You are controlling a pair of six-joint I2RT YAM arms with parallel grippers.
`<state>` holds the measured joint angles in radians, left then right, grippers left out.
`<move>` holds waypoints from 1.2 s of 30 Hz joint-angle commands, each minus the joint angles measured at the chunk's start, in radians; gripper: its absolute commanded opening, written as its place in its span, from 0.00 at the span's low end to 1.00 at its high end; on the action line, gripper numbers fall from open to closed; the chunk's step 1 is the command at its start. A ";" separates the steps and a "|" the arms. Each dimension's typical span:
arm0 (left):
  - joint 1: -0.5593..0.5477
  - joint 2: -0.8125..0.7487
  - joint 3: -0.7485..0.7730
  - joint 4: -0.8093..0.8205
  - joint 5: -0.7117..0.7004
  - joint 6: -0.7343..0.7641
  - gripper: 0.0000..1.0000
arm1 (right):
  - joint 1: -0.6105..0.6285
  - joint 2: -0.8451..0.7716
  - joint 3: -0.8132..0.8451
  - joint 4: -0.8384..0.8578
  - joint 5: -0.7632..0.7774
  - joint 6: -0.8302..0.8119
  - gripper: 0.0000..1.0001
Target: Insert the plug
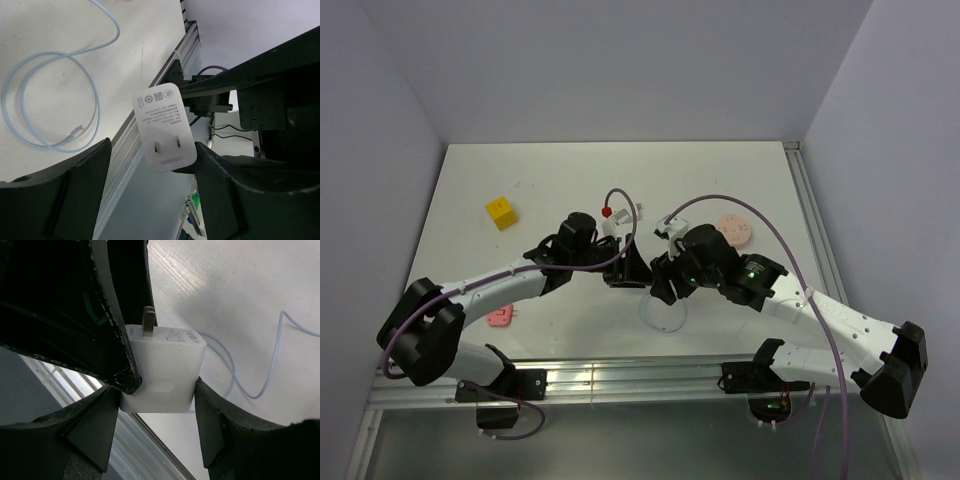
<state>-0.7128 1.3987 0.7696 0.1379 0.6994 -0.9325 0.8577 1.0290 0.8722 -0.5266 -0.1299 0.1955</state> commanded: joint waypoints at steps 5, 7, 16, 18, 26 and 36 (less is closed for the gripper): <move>-0.013 0.017 0.040 0.071 -0.003 0.000 0.58 | 0.017 -0.050 0.031 0.060 -0.022 -0.018 0.00; -0.013 0.017 0.028 0.094 -0.001 -0.009 0.46 | 0.018 -0.050 0.024 0.063 -0.019 -0.013 0.00; -0.013 -0.004 -0.027 0.209 -0.003 -0.066 0.00 | 0.020 -0.078 0.004 0.060 0.104 0.094 0.85; -0.011 -0.013 -0.039 0.221 -0.006 -0.078 0.00 | 0.020 -0.125 -0.013 0.057 0.125 0.120 1.00; -0.010 -0.073 -0.076 0.326 -0.035 -0.266 0.00 | 0.018 -0.296 -0.116 0.123 0.179 0.180 1.00; -0.010 -0.257 -0.193 0.416 -0.236 -0.618 0.00 | 0.018 -0.342 -0.190 0.325 0.164 0.177 1.00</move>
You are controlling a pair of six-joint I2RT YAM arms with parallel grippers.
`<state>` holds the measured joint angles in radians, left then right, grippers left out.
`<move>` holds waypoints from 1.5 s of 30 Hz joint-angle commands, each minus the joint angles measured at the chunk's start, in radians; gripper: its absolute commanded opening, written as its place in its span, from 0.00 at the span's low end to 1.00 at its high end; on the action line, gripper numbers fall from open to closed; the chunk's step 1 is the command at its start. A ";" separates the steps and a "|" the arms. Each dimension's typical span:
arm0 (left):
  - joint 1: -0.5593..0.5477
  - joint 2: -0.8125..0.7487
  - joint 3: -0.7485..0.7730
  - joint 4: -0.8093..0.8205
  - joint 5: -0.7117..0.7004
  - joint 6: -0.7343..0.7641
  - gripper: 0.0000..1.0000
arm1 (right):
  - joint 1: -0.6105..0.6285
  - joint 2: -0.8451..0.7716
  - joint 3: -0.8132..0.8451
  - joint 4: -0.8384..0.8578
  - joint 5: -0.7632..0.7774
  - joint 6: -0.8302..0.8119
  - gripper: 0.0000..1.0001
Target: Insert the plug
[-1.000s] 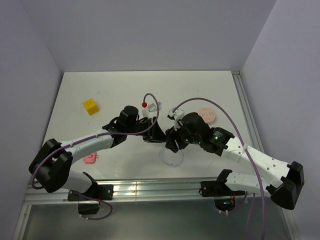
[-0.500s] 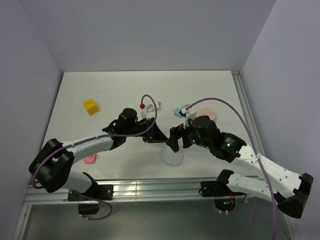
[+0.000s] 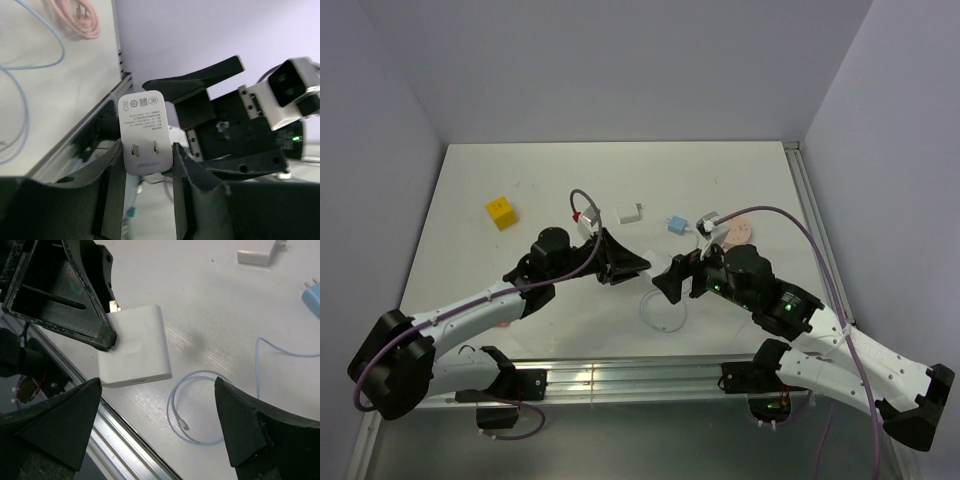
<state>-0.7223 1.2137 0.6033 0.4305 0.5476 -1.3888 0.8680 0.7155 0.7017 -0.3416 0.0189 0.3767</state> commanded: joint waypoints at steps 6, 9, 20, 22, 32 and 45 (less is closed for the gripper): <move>0.000 -0.123 -0.020 0.071 -0.146 -0.292 0.00 | 0.008 -0.086 -0.088 0.318 0.009 -0.027 1.00; 0.000 -0.120 -0.028 0.109 -0.149 -0.358 0.00 | 0.009 -0.079 -0.108 0.400 -0.014 -0.033 0.97; 0.000 -0.120 -0.051 0.237 -0.158 -0.520 0.00 | 0.008 -0.079 -0.169 0.598 -0.054 -0.033 0.89; 0.000 -0.121 -0.043 0.223 -0.155 -0.524 0.00 | 0.008 -0.079 -0.176 0.618 -0.054 -0.028 0.88; -0.005 -0.112 -0.031 0.235 -0.158 -0.536 0.00 | 0.009 -0.018 -0.156 0.670 -0.086 -0.013 0.75; -0.009 -0.109 -0.040 0.261 -0.158 -0.543 0.00 | 0.008 0.051 -0.133 0.688 -0.123 0.004 0.68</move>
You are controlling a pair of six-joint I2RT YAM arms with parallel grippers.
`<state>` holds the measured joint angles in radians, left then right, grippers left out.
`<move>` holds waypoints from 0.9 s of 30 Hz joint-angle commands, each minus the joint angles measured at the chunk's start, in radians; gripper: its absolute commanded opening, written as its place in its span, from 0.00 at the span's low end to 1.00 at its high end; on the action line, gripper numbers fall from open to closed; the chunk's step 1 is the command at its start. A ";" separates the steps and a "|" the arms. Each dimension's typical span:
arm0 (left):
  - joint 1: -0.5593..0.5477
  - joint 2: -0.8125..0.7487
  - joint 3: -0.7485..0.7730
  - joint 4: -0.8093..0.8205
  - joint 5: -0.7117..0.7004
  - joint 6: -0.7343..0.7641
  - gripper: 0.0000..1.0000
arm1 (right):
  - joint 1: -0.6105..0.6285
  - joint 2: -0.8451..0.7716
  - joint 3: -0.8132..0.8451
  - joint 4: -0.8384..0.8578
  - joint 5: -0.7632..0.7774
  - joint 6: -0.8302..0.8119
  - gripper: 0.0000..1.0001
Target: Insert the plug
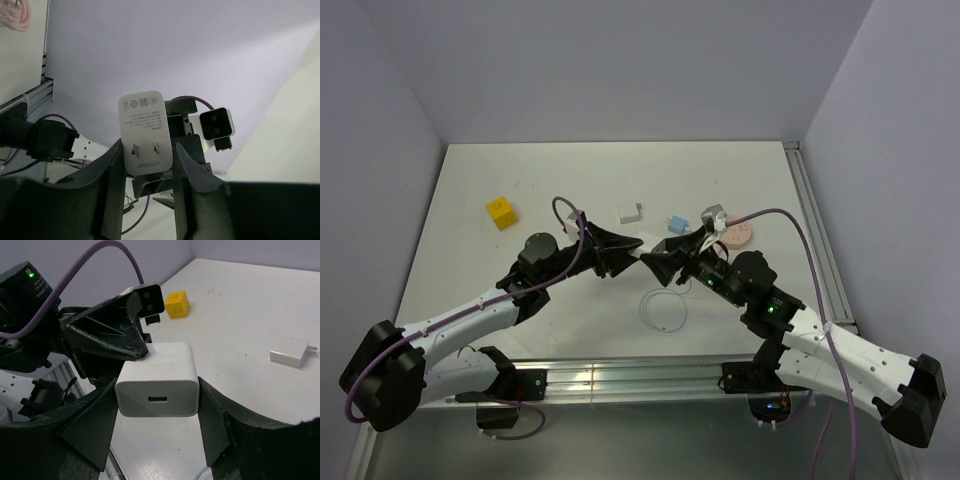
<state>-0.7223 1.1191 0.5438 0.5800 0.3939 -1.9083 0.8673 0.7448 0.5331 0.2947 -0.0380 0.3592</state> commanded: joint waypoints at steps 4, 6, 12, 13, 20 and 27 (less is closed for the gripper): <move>-0.009 -0.008 0.021 0.118 -0.001 -0.021 0.00 | 0.010 0.048 0.039 0.066 -0.074 0.030 0.68; -0.009 -0.010 0.022 0.115 0.002 -0.018 0.00 | 0.010 0.057 0.039 0.072 -0.069 0.032 0.67; -0.011 -0.007 0.012 0.124 0.008 -0.023 0.00 | 0.009 0.056 0.044 0.095 -0.057 0.030 0.65; -0.009 -0.004 0.010 0.124 0.011 -0.023 0.00 | 0.010 0.056 0.045 0.090 -0.054 0.029 0.67; -0.009 0.002 0.010 0.126 0.014 -0.021 0.00 | 0.009 0.031 0.036 0.100 -0.059 0.026 0.69; -0.009 0.005 0.005 0.127 0.019 -0.021 0.00 | 0.007 0.005 0.034 0.092 -0.037 0.006 0.70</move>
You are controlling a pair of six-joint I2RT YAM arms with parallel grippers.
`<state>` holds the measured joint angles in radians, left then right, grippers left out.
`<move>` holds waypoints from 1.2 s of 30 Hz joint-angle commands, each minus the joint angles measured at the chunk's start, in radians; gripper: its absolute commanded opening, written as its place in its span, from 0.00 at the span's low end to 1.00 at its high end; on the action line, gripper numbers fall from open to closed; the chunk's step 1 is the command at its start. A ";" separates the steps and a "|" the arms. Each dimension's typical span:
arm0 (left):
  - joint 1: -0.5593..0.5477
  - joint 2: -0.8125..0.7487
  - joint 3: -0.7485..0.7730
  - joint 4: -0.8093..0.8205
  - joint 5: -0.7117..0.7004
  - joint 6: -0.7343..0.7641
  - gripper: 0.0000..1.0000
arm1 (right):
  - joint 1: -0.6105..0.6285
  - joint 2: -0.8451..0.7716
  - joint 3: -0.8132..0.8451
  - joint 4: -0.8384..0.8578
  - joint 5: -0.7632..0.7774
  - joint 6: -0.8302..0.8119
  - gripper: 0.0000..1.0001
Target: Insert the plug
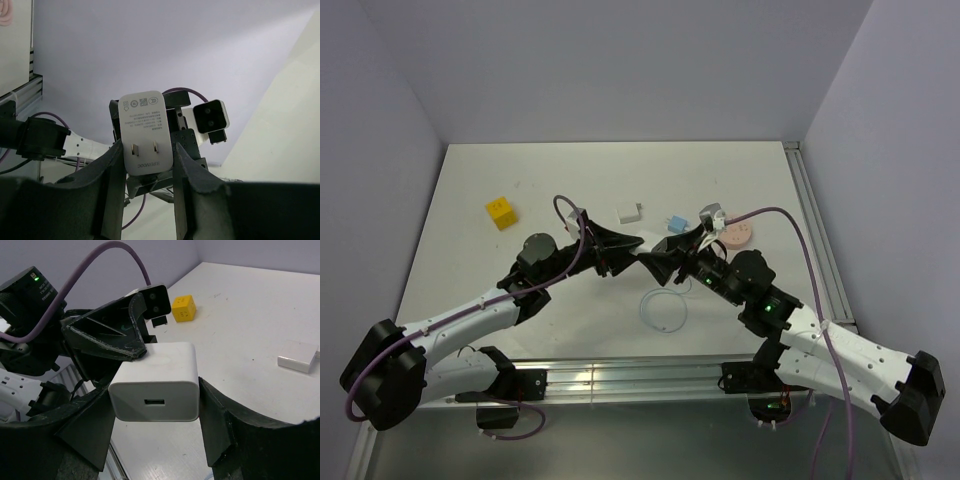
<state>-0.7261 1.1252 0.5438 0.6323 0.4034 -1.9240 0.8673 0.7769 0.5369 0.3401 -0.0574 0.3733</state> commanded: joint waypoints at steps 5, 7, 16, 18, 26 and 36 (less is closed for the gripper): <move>-0.007 0.002 0.008 0.076 0.017 -0.003 0.00 | 0.007 -0.022 0.047 0.020 -0.010 -0.017 0.71; -0.006 -0.002 0.010 0.072 0.017 -0.001 0.00 | 0.007 -0.018 0.052 0.023 -0.007 -0.017 0.73; -0.007 -0.019 0.002 0.053 0.015 0.005 0.00 | -0.004 -0.010 0.066 0.016 0.016 -0.025 0.78; -0.007 -0.019 0.001 0.058 0.018 0.003 0.00 | -0.008 -0.008 0.069 0.013 0.005 -0.027 0.77; -0.007 -0.013 0.004 0.069 0.021 0.002 0.00 | -0.011 0.007 0.072 0.010 -0.016 -0.028 0.67; 0.017 -0.022 -0.008 0.015 0.008 0.117 0.79 | -0.021 0.062 0.166 -0.182 0.047 -0.034 0.00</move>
<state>-0.7174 1.1294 0.5365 0.6441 0.4030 -1.8874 0.8528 0.8356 0.6365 0.2390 -0.0471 0.3454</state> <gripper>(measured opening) 0.726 0.648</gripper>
